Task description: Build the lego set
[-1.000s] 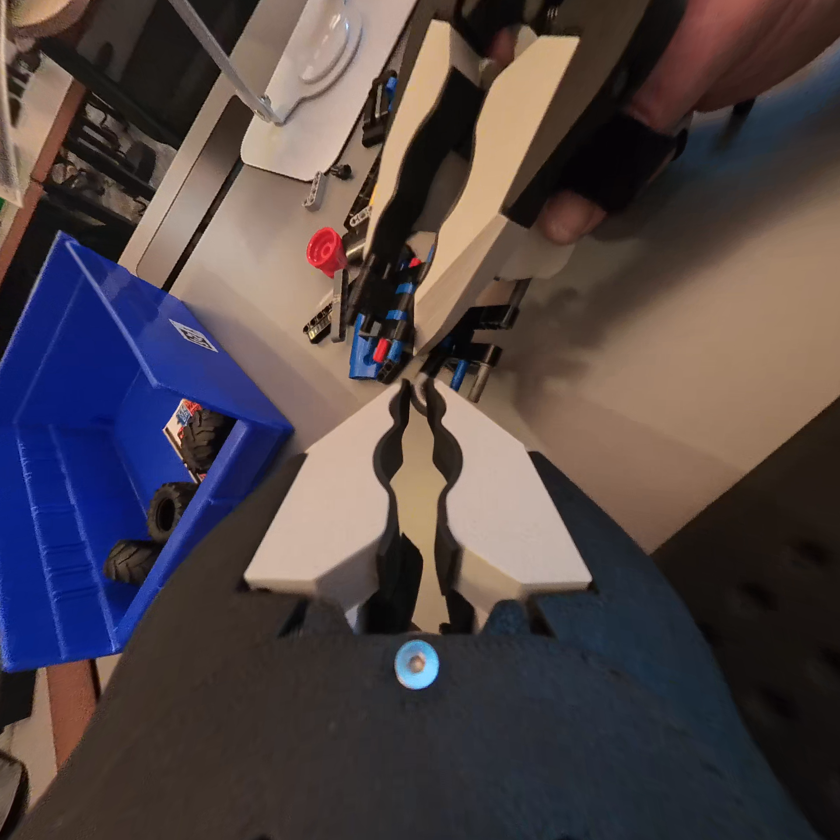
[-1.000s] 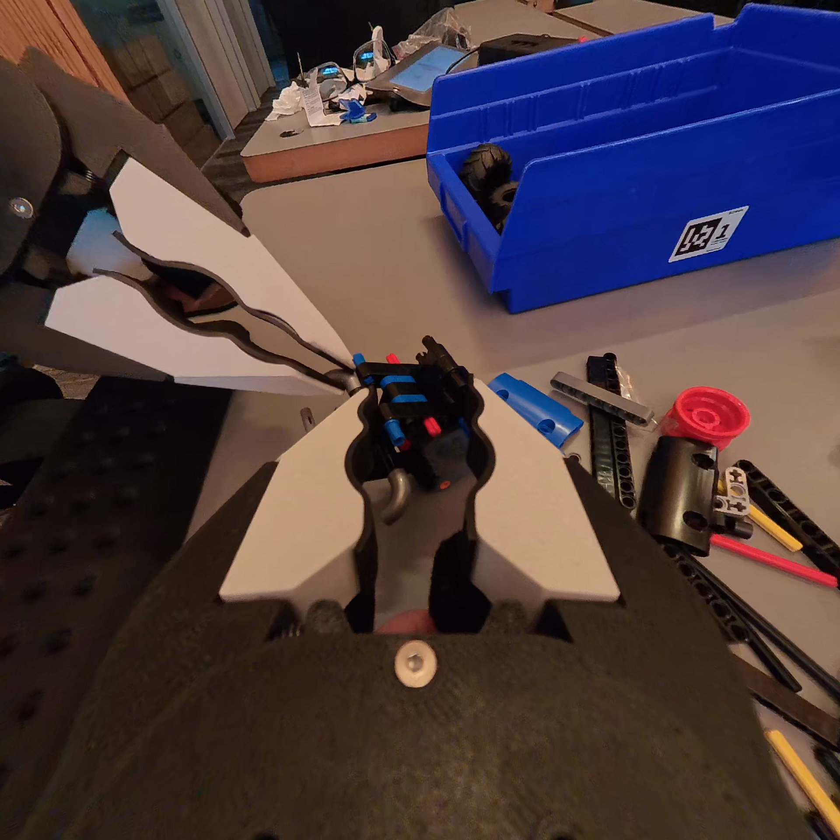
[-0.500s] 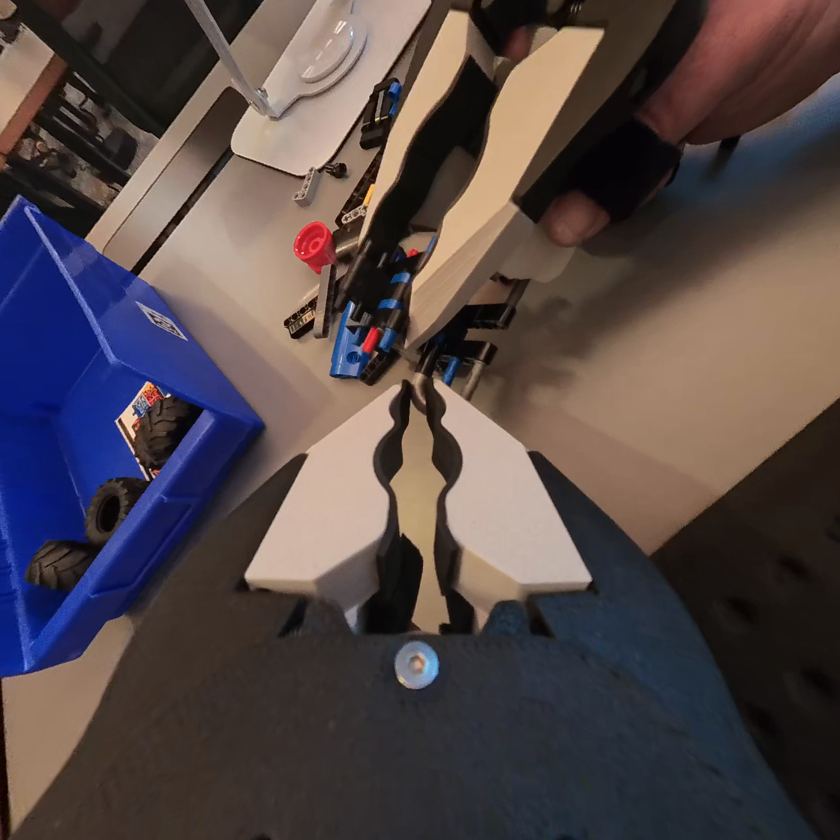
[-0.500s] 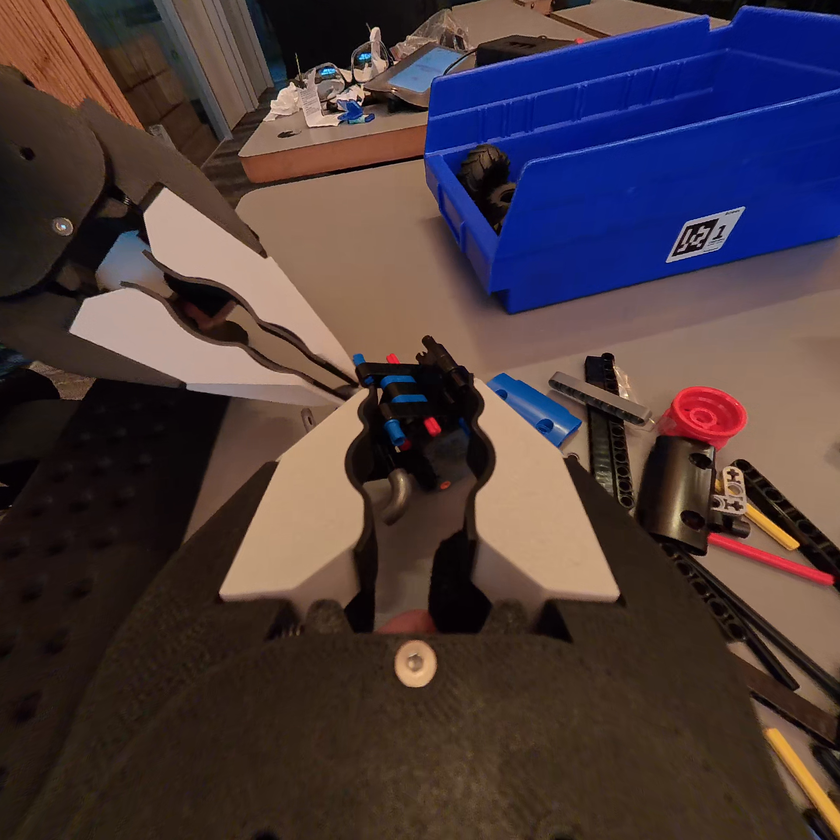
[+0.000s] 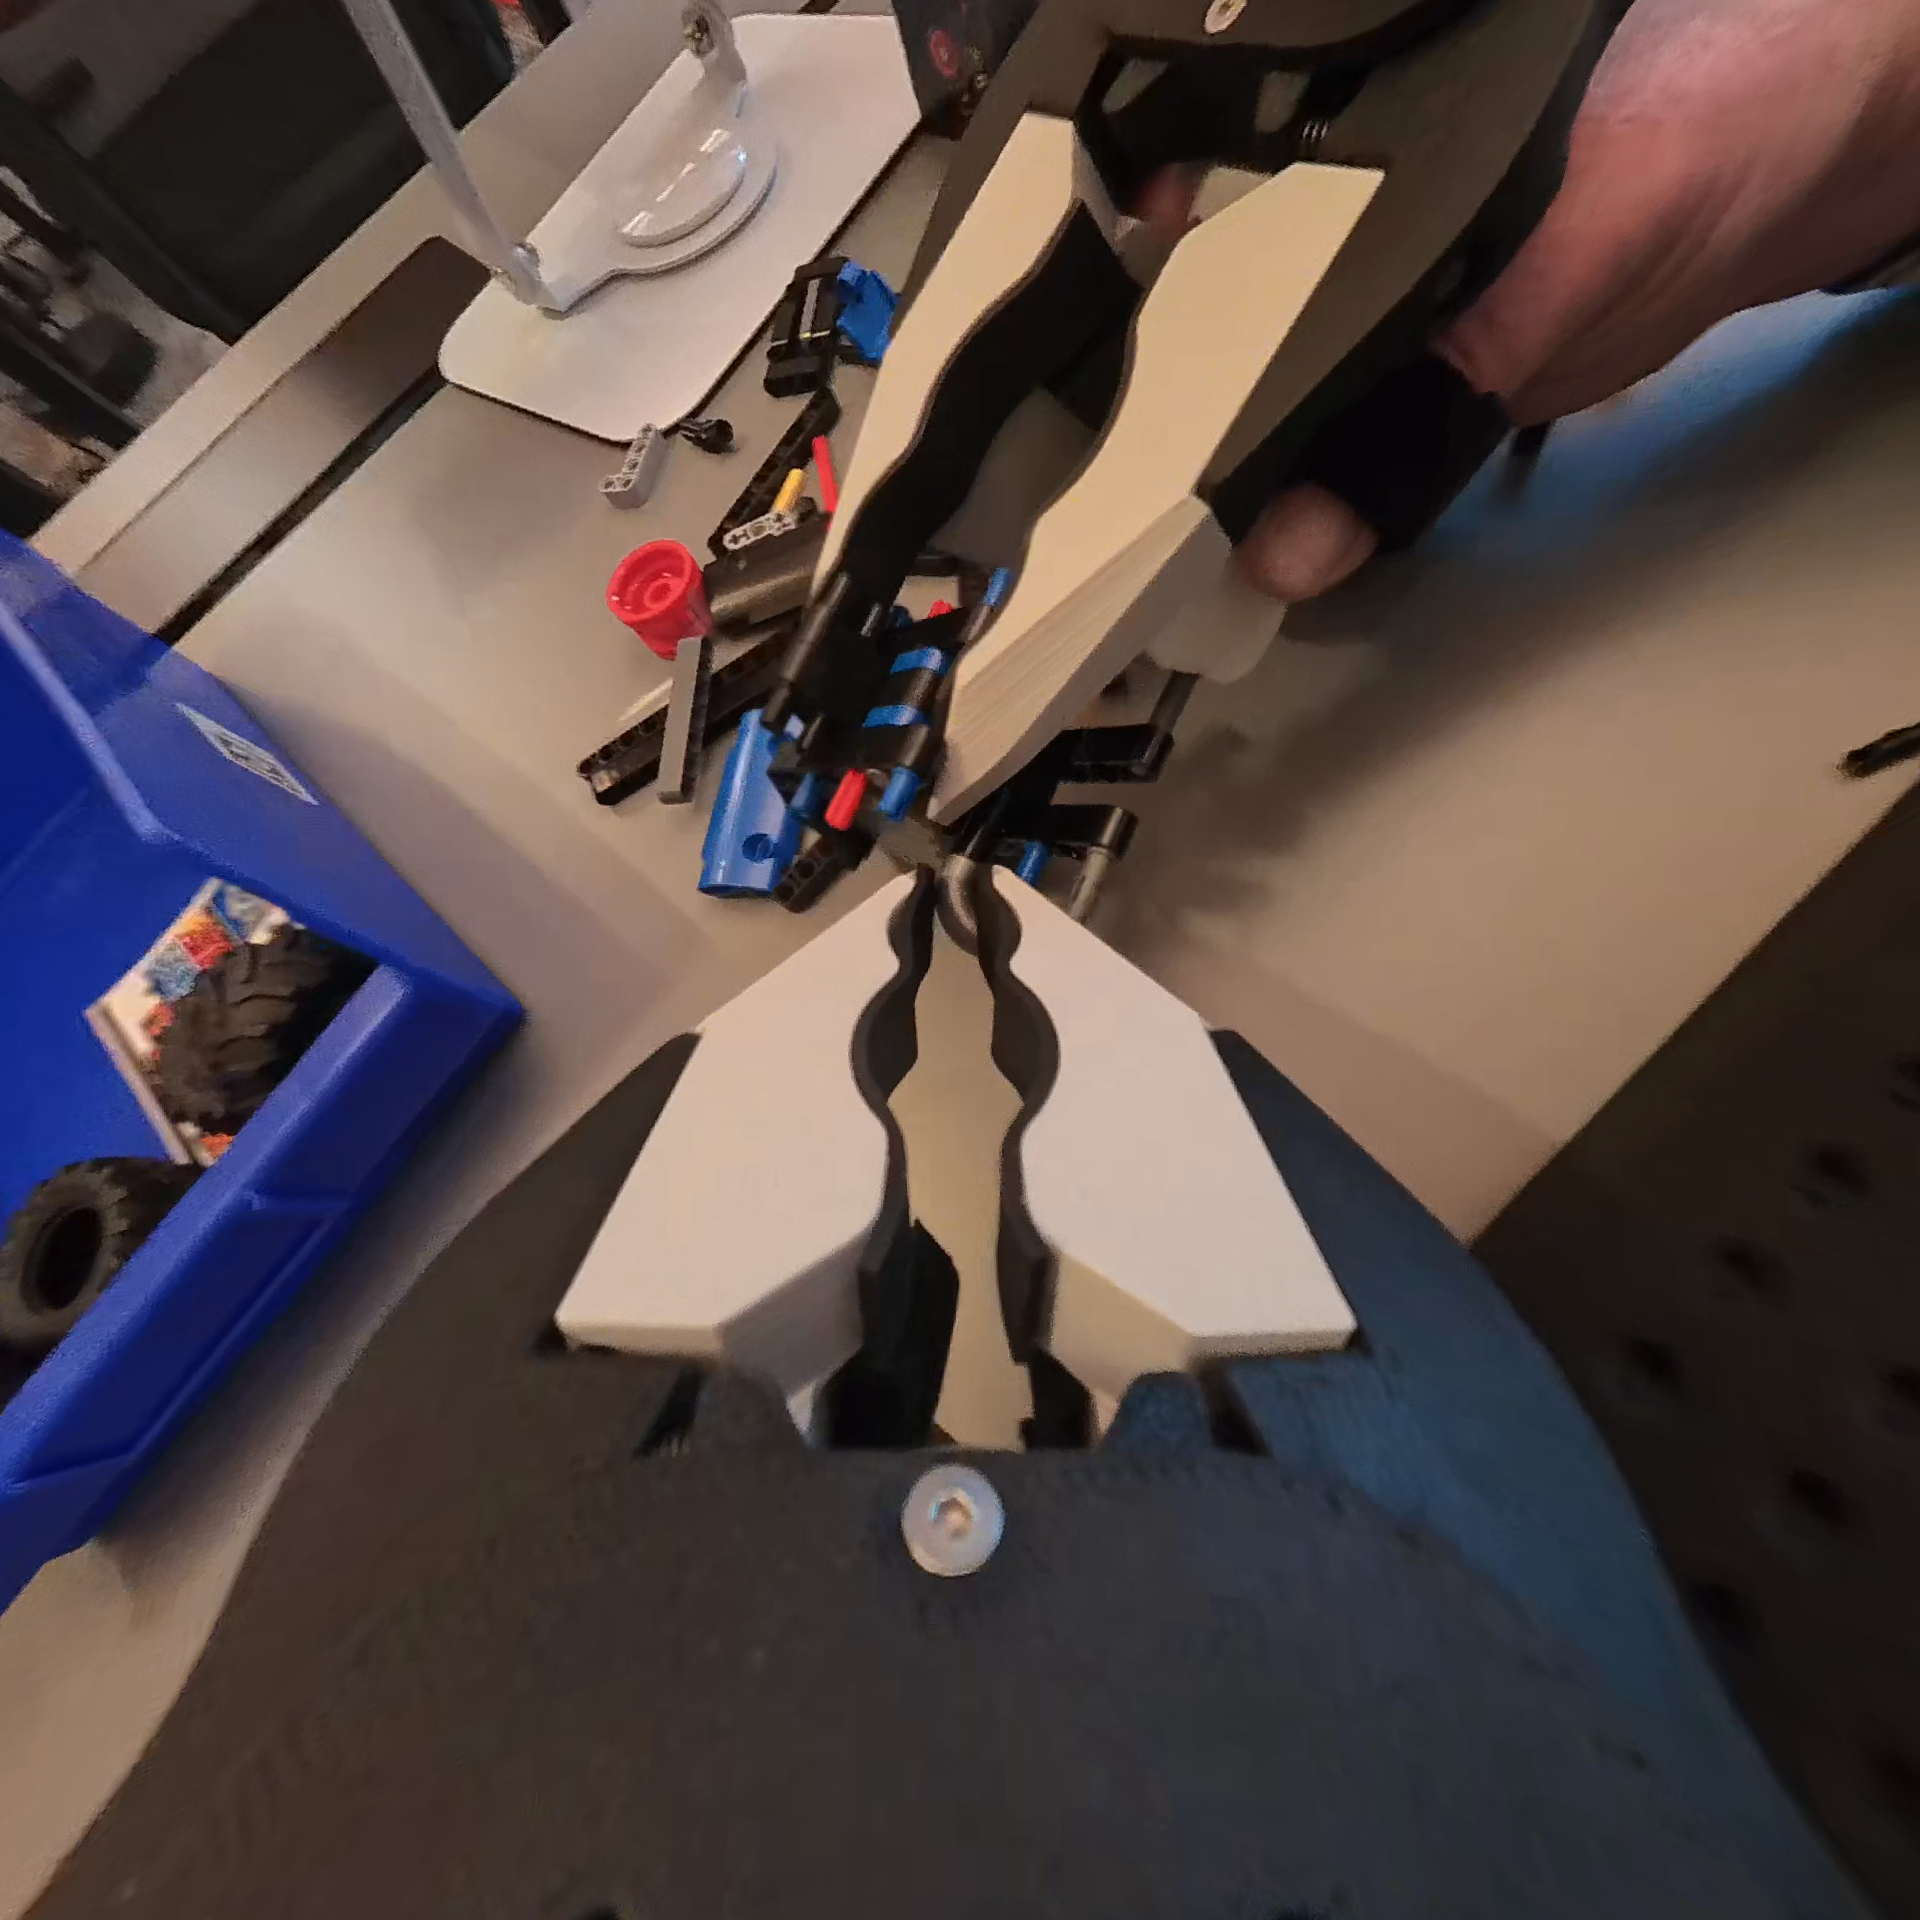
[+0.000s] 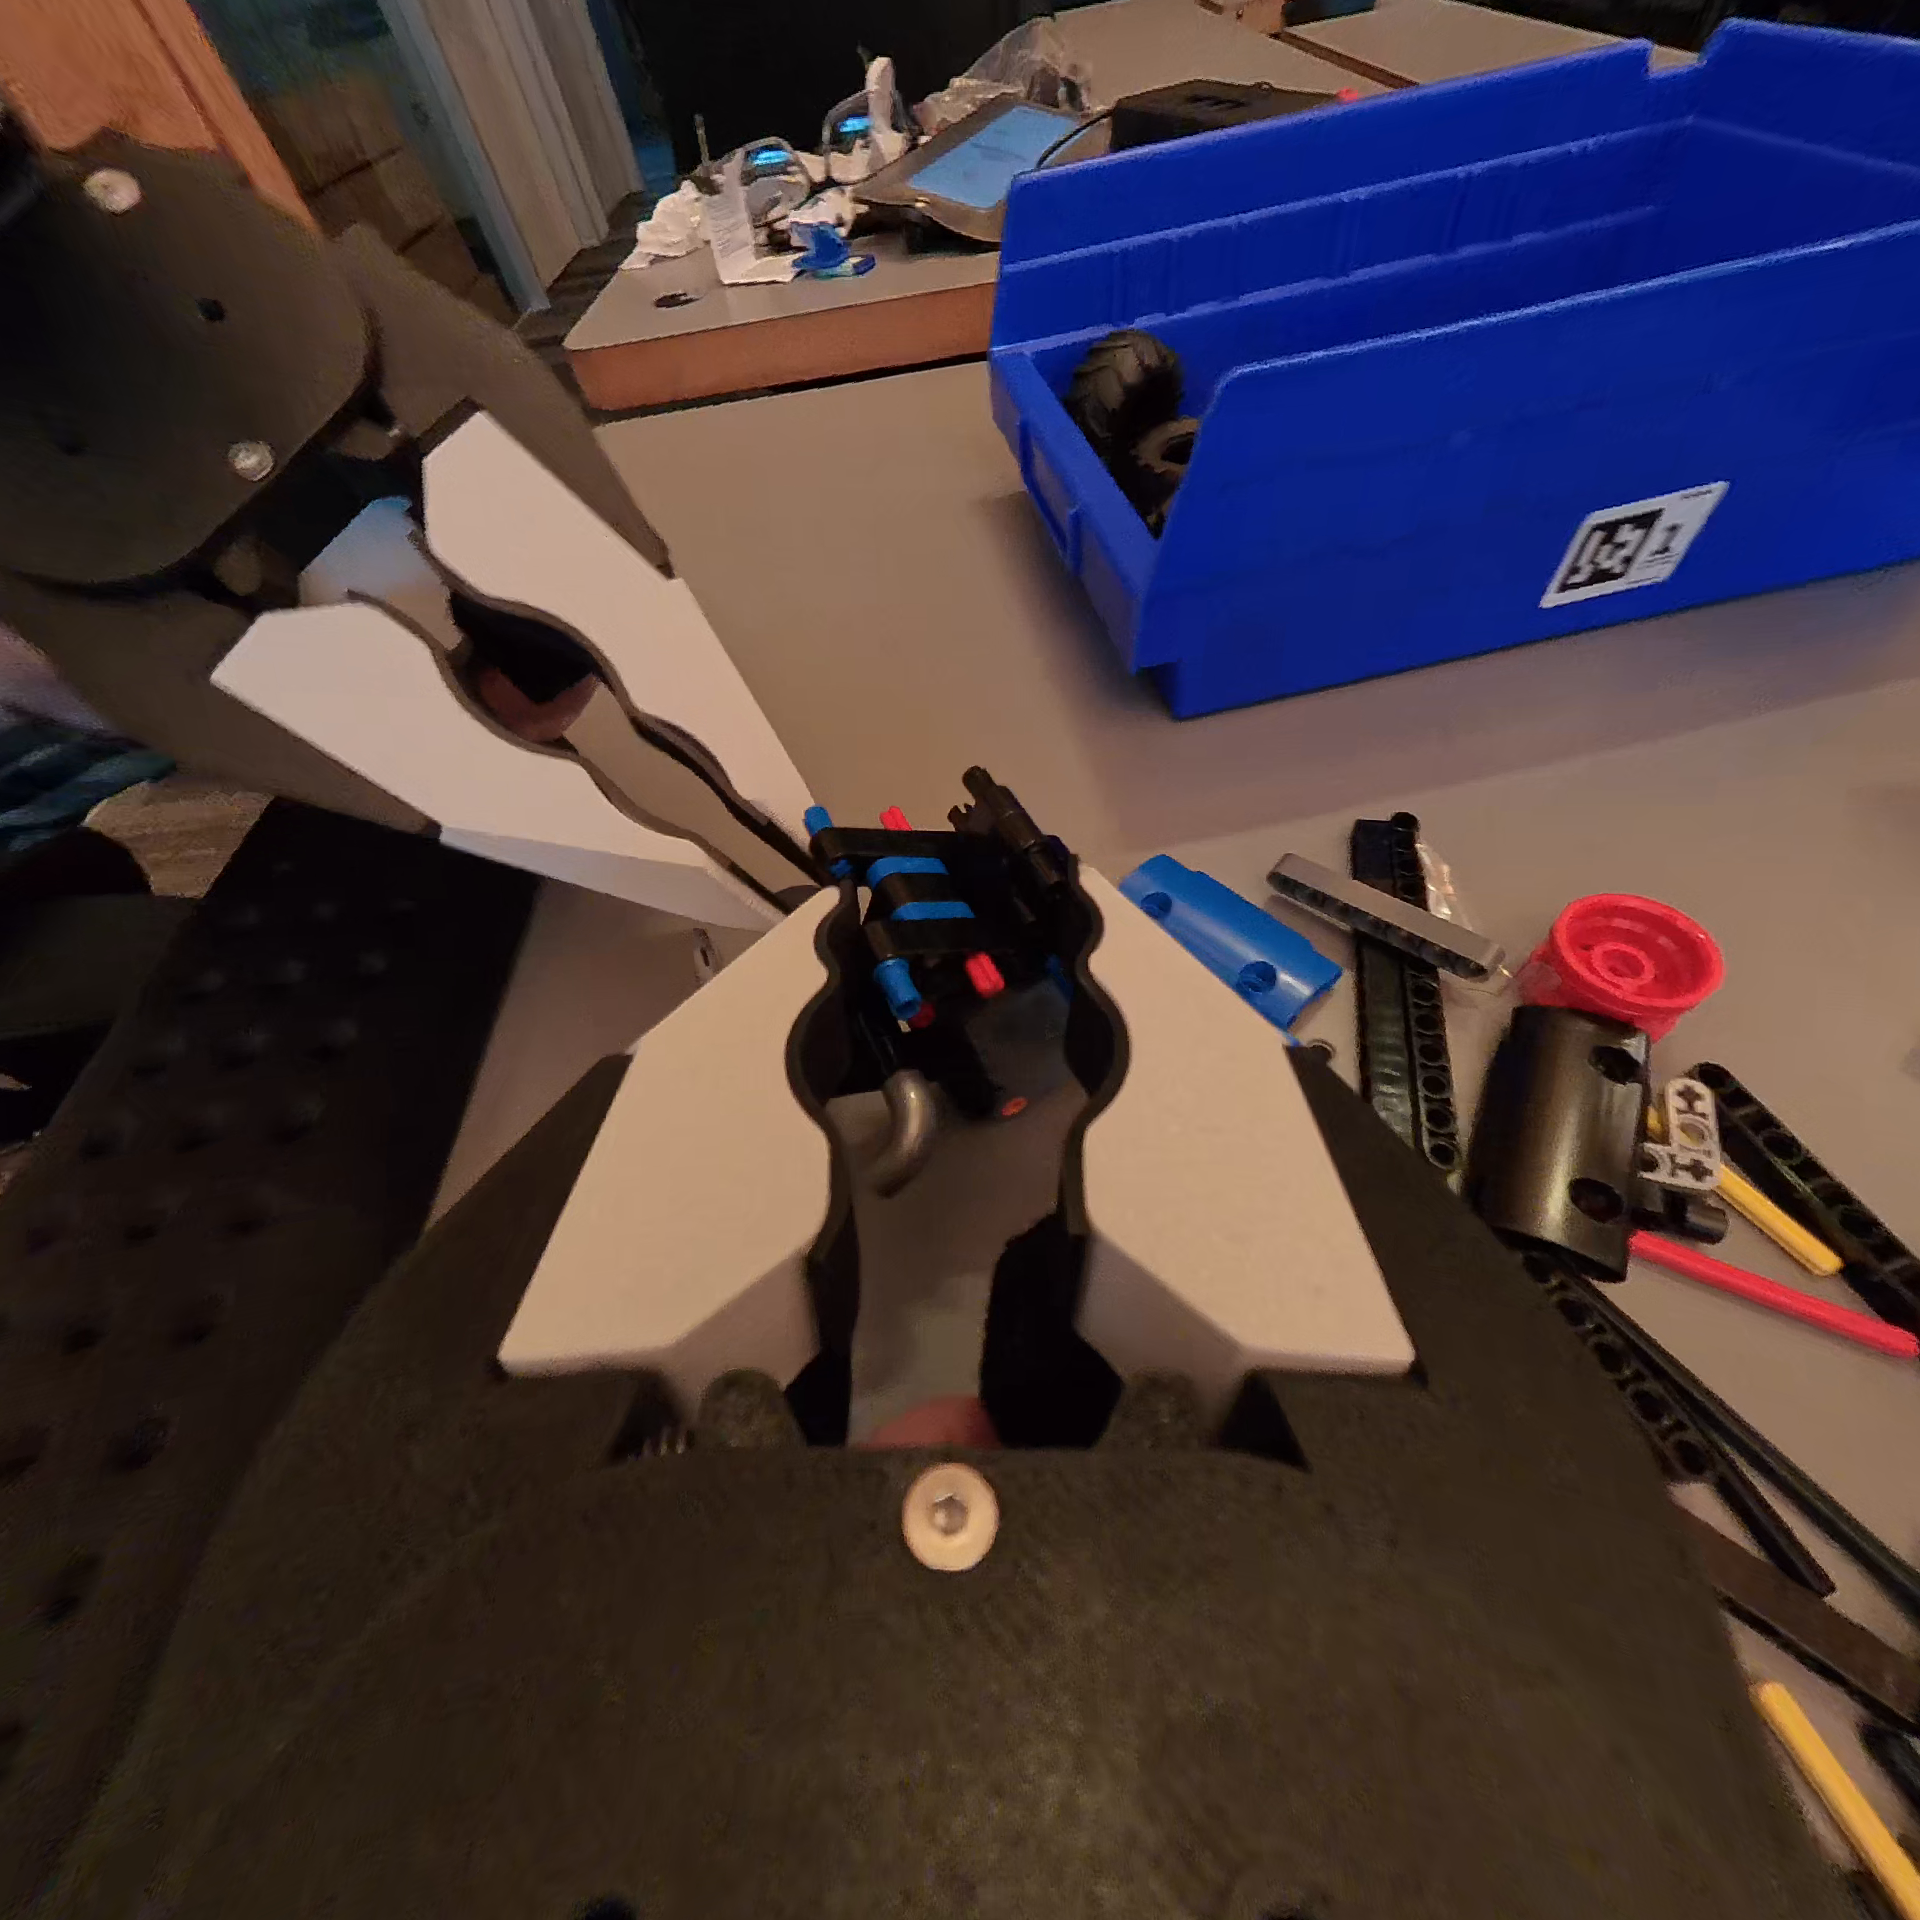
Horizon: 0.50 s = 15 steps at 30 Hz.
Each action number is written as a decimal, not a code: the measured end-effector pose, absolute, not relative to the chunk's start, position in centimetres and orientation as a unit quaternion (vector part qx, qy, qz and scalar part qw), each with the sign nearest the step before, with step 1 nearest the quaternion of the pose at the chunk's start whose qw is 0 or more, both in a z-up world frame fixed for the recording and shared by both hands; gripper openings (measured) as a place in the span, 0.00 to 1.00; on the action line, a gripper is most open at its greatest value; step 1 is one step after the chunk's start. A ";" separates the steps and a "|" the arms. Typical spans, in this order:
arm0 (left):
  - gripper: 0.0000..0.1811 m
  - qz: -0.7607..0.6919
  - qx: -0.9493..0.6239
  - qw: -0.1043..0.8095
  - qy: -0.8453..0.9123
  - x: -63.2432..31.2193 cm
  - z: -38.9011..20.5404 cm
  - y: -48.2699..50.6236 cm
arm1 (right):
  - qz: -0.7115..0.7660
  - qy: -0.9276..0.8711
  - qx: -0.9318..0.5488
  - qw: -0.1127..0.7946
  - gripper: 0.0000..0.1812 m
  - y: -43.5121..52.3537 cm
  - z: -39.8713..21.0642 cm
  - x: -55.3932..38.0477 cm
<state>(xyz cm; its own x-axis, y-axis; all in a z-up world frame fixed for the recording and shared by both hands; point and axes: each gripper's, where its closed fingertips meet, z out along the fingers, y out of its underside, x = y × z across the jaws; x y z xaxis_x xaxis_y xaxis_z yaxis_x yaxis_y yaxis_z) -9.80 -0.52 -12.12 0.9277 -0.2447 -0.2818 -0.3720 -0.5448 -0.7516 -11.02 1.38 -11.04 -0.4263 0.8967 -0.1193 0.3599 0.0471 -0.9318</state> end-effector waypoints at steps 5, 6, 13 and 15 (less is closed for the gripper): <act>0.14 -0.009 -0.869 0.472 0.149 -10.2 -10.6 -1.8 | 0.498 -0.704 -0.439 0.252 0.21 0.6 -11.1 -10.1; 0.16 -0.012 -0.873 0.467 0.144 -10.6 -10.6 -2.1 | 0.493 -0.710 -0.434 0.253 0.21 0.5 -11.1 -9.8; 0.14 -0.002 -0.882 0.437 0.177 -9.5 -12.1 -2.0 | 0.427 -0.778 -0.381 0.261 0.22 -0.4 -11.2 -7.8; 0.14 -0.010 -0.880 0.439 0.182 -9.0 -12.4 -1.9 | 0.413 -0.790 -0.373 0.257 0.23 -0.6 -11.4 -7.3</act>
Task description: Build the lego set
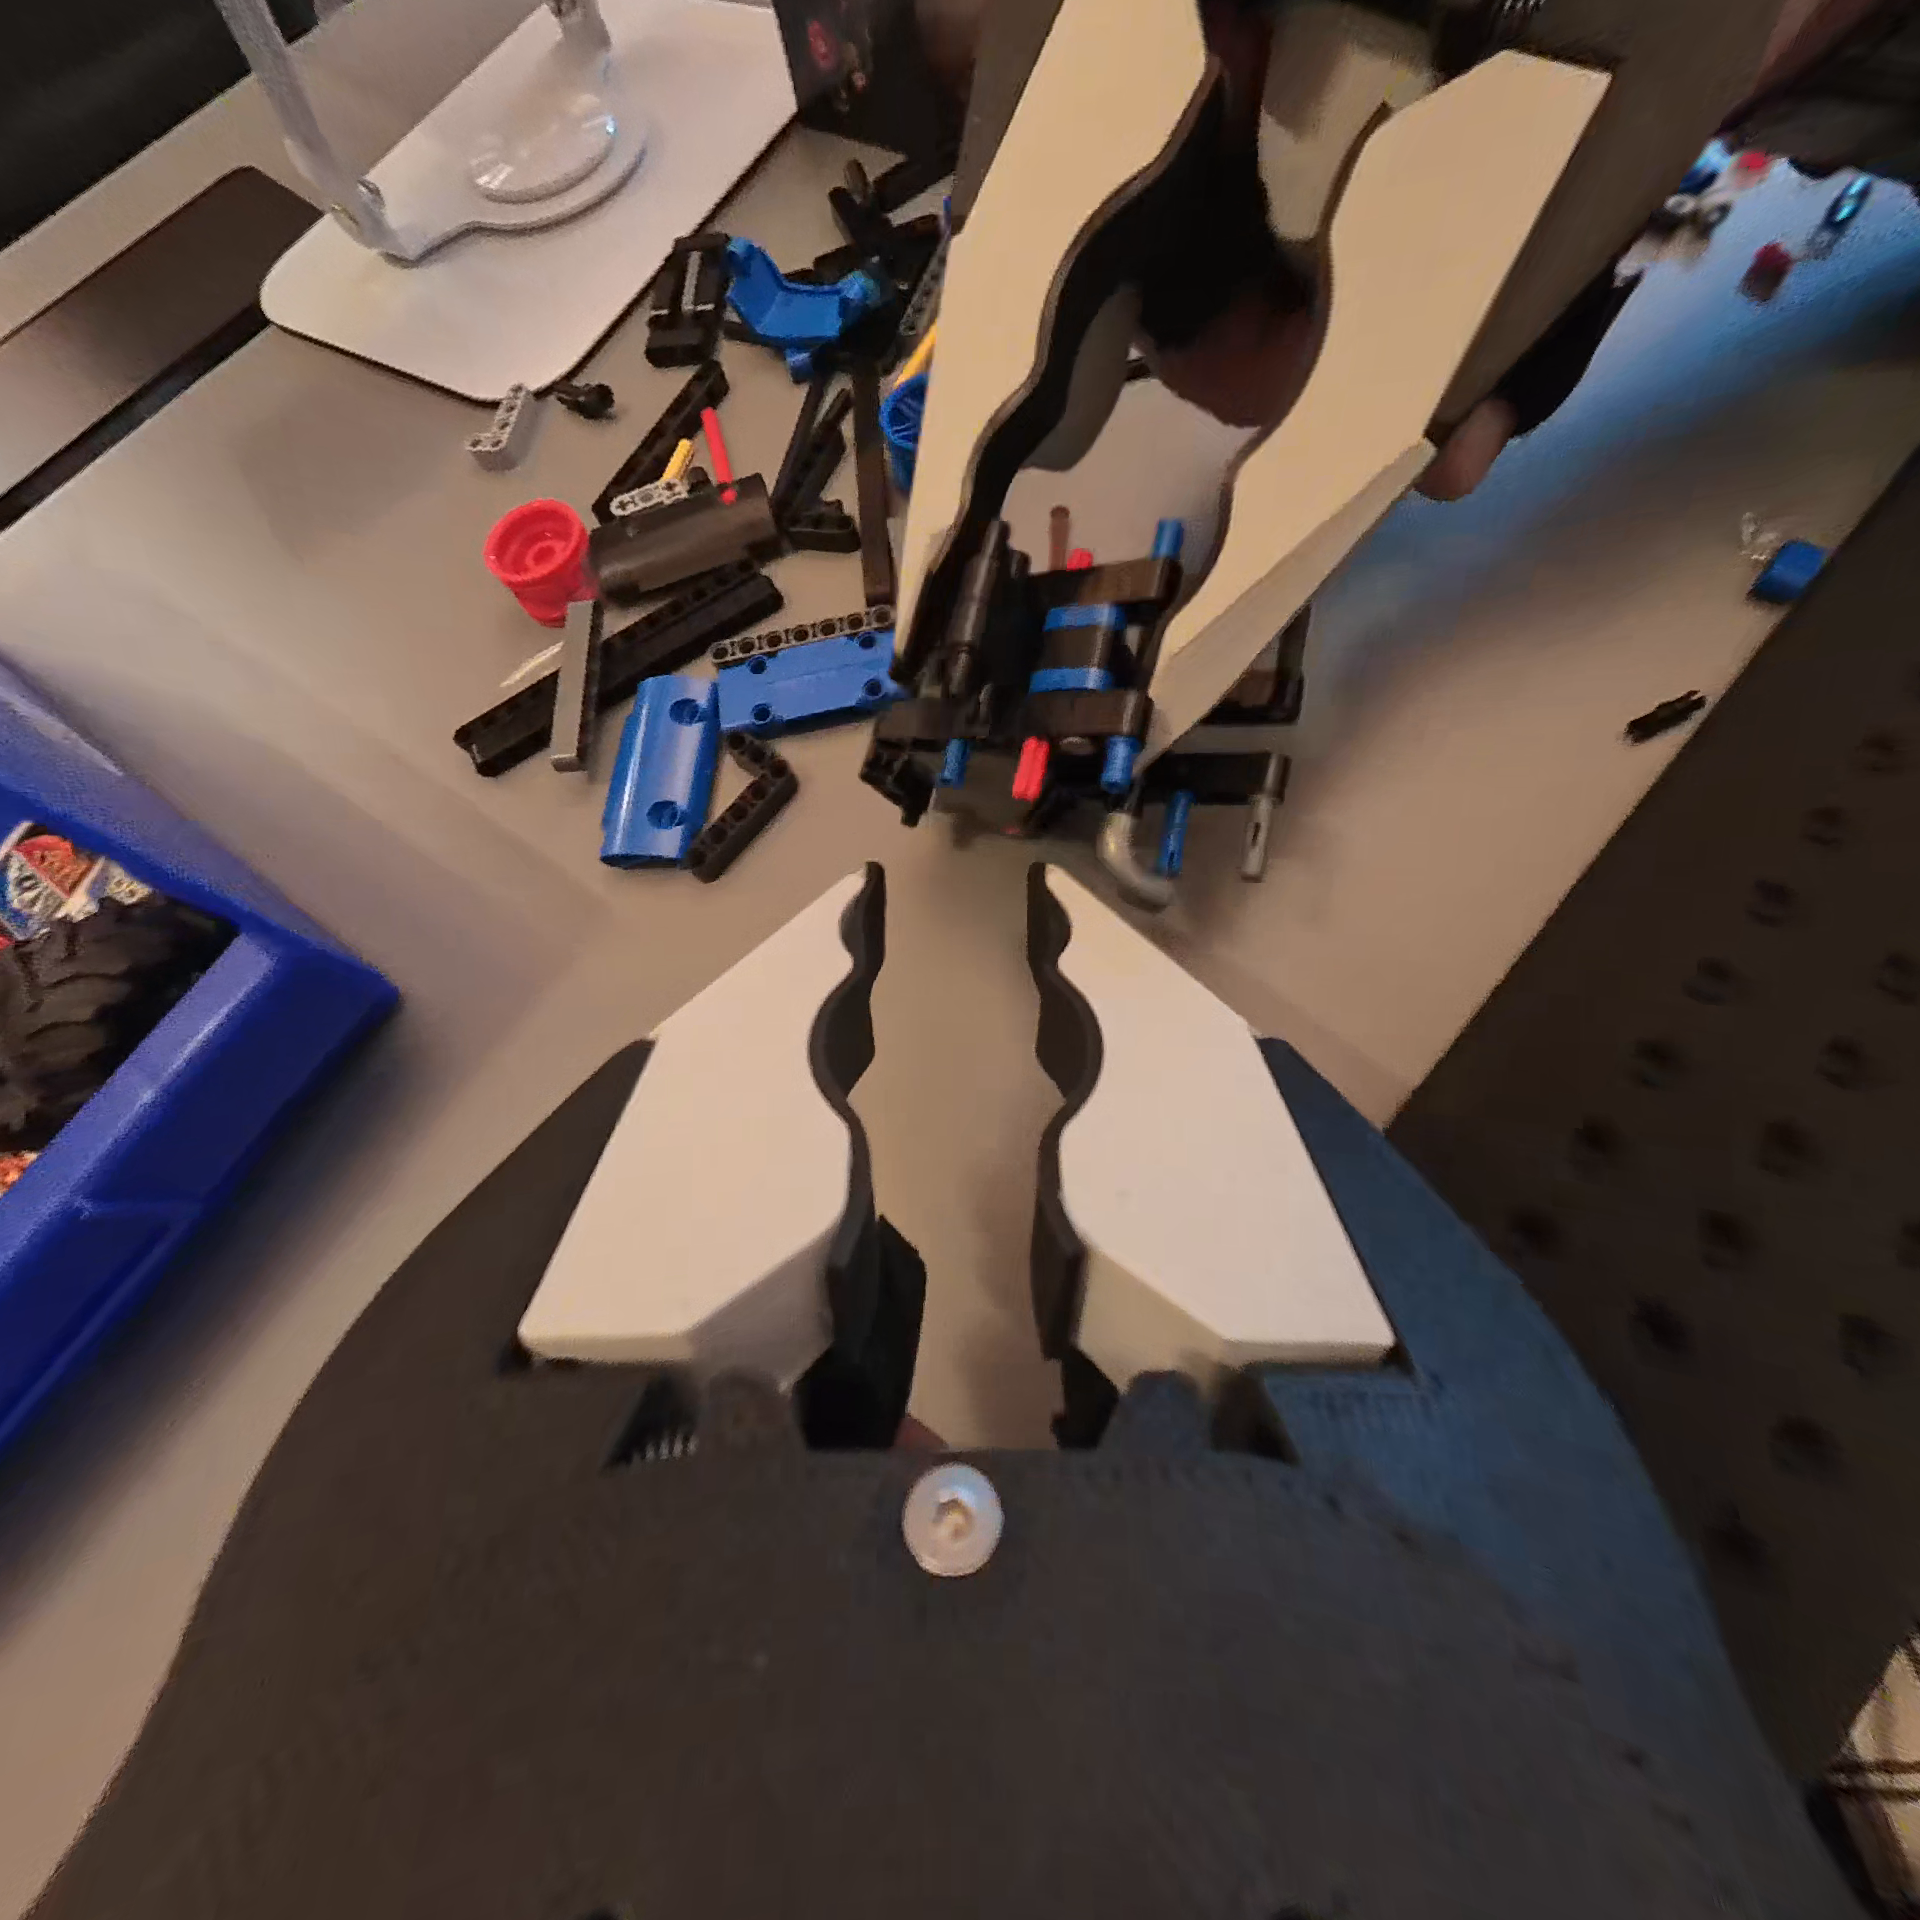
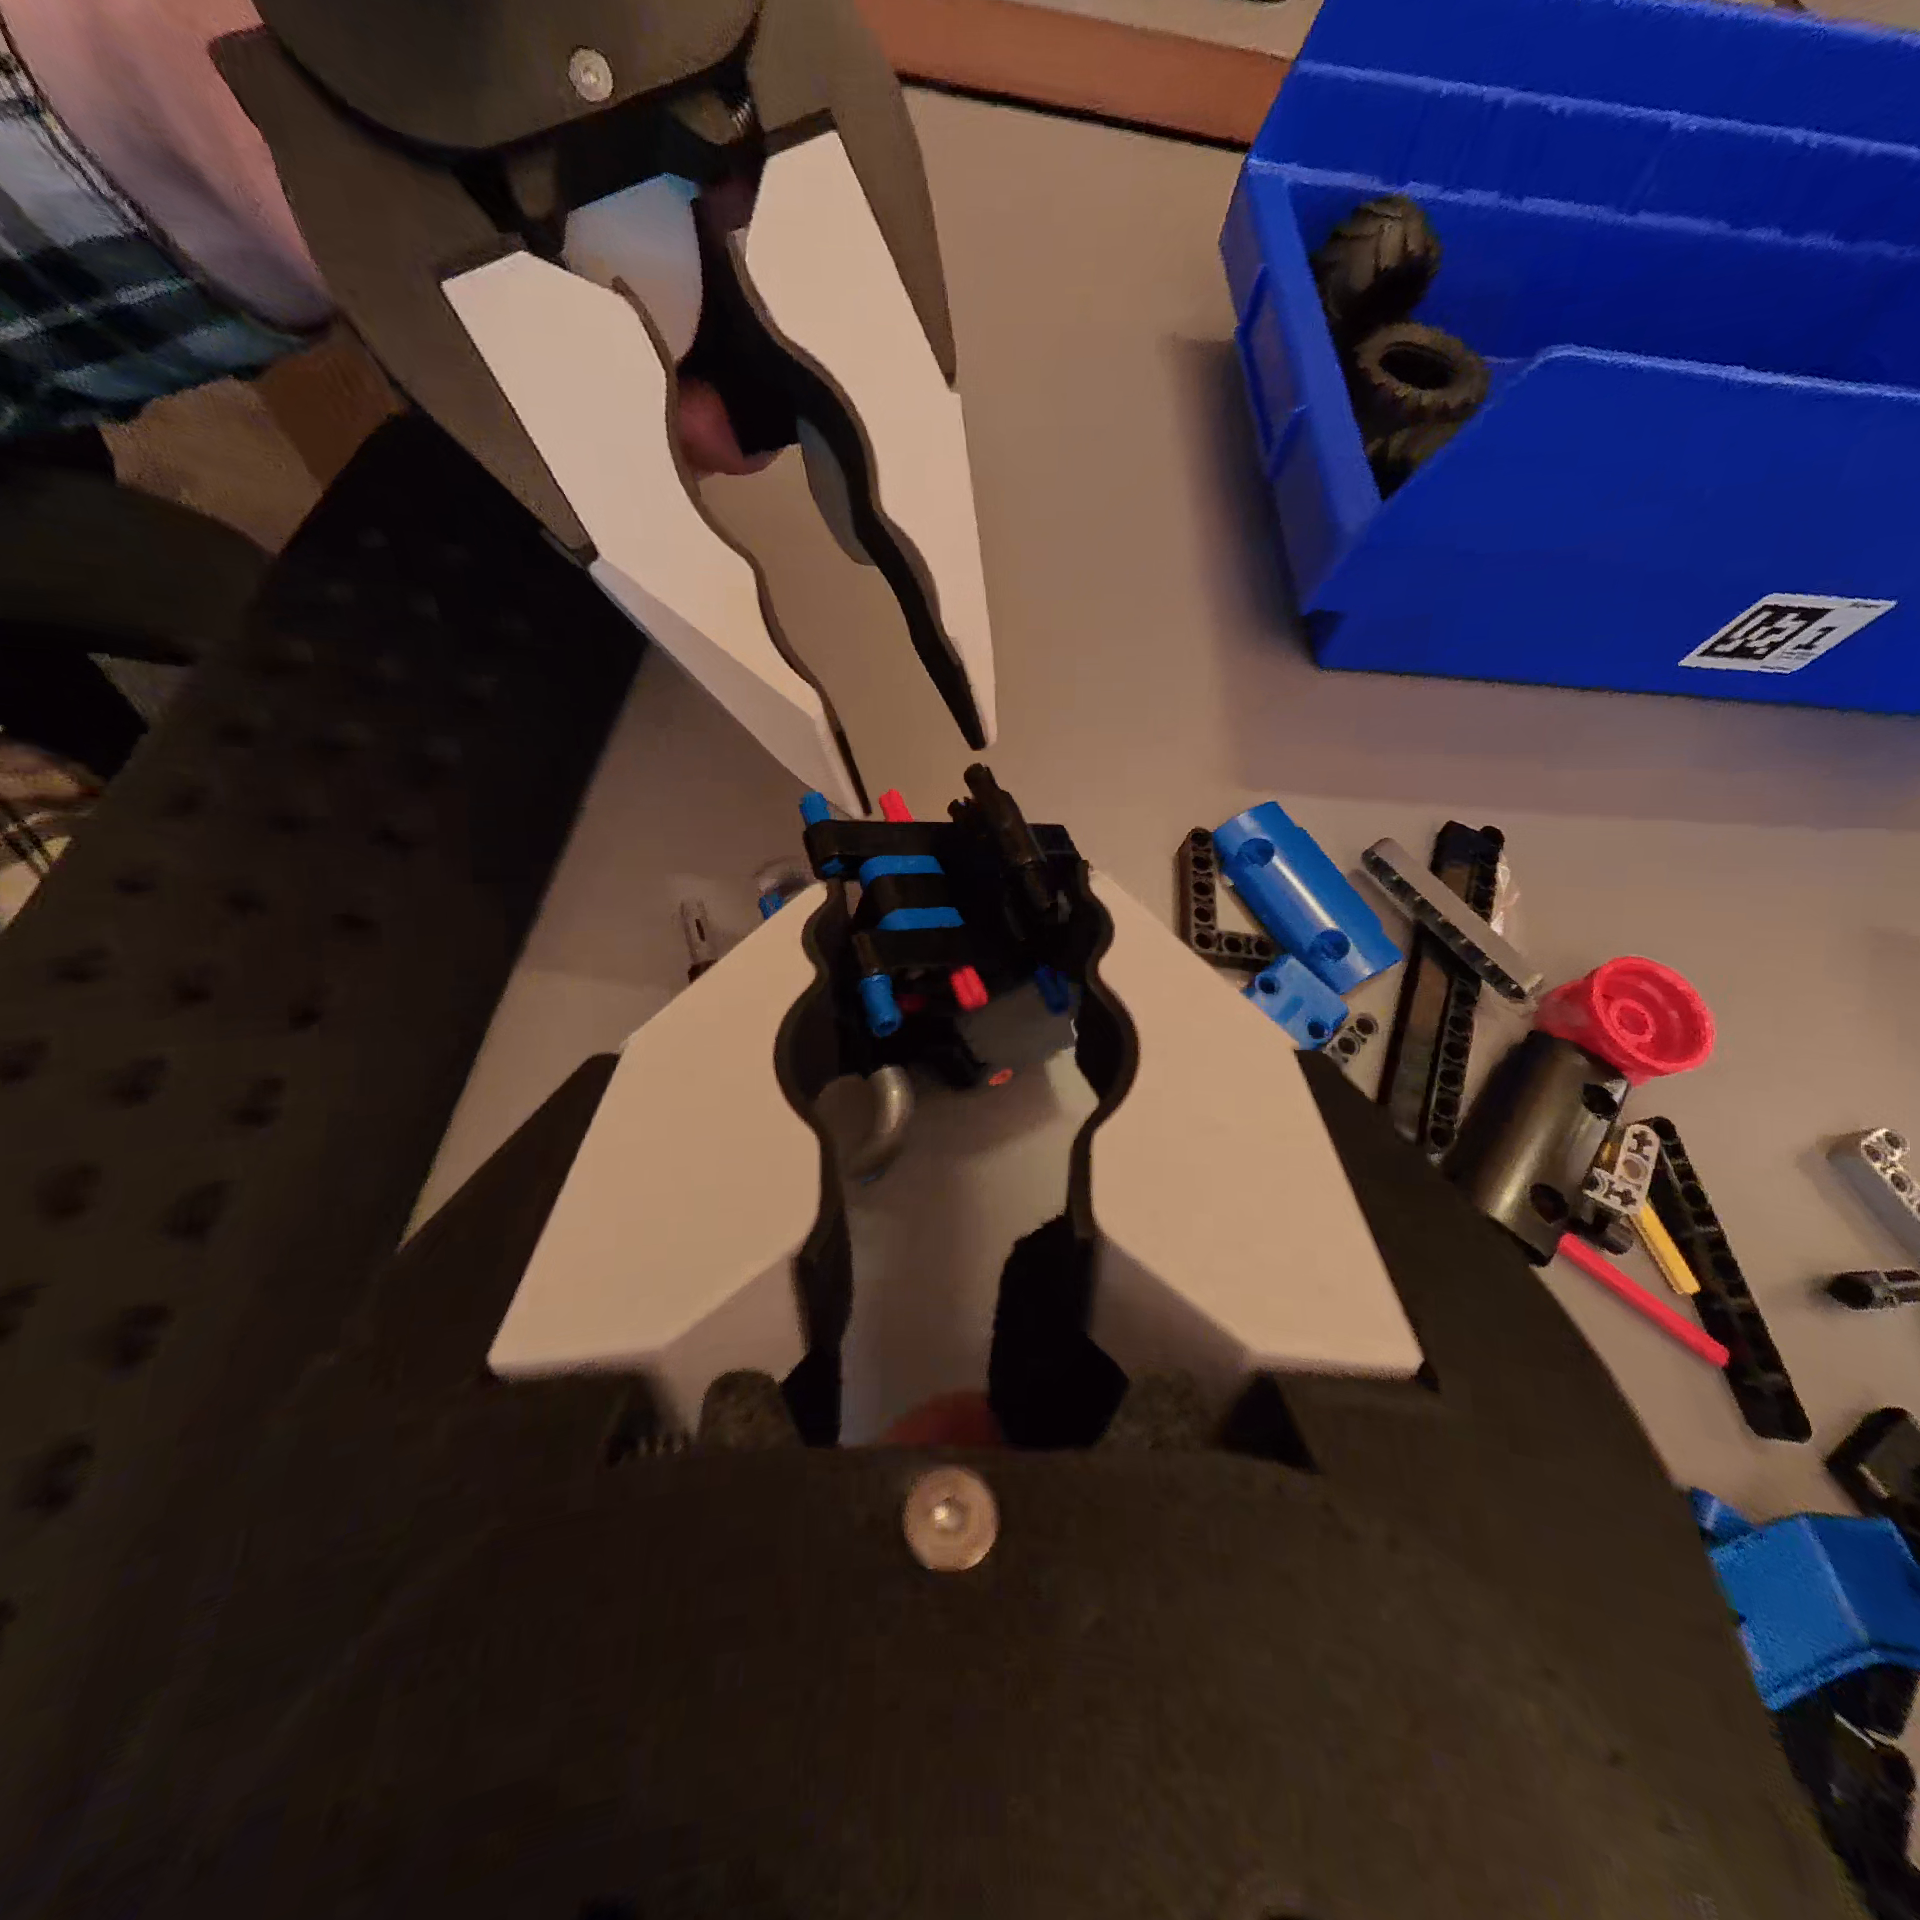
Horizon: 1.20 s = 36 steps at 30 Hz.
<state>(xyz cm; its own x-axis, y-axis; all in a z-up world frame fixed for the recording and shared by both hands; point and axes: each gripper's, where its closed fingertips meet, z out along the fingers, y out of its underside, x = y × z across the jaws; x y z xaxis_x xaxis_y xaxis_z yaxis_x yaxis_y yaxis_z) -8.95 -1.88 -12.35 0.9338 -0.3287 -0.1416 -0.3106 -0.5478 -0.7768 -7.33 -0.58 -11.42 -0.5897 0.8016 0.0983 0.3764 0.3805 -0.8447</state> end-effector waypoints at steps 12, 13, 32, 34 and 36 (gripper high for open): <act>0.12 0.011 -0.886 0.426 0.183 -7.7 -13.7 -2.0 | 0.345 -0.832 -0.356 0.249 0.33 0.1 -11.7 -2.5; 0.12 0.007 -0.886 0.427 0.181 -7.6 -13.7 -2.2 | 0.341 -0.833 -0.356 0.252 0.33 0.2 -11.5 -2.1; 0.14 0.083 -0.865 0.453 0.199 -10.8 -9.7 1.3 | 0.242 -0.811 -0.362 0.390 0.33 7.2 -8.9 -0.7; 0.16 0.097 -0.854 0.468 0.203 -12.2 -8.0 4.1 | 0.243 -0.792 -0.374 0.417 0.35 9.5 -6.5 -1.7; 0.17 0.104 -0.840 0.485 0.219 -13.1 -6.0 7.4 | 0.236 -0.765 -0.405 0.441 0.39 12.9 -3.4 -2.6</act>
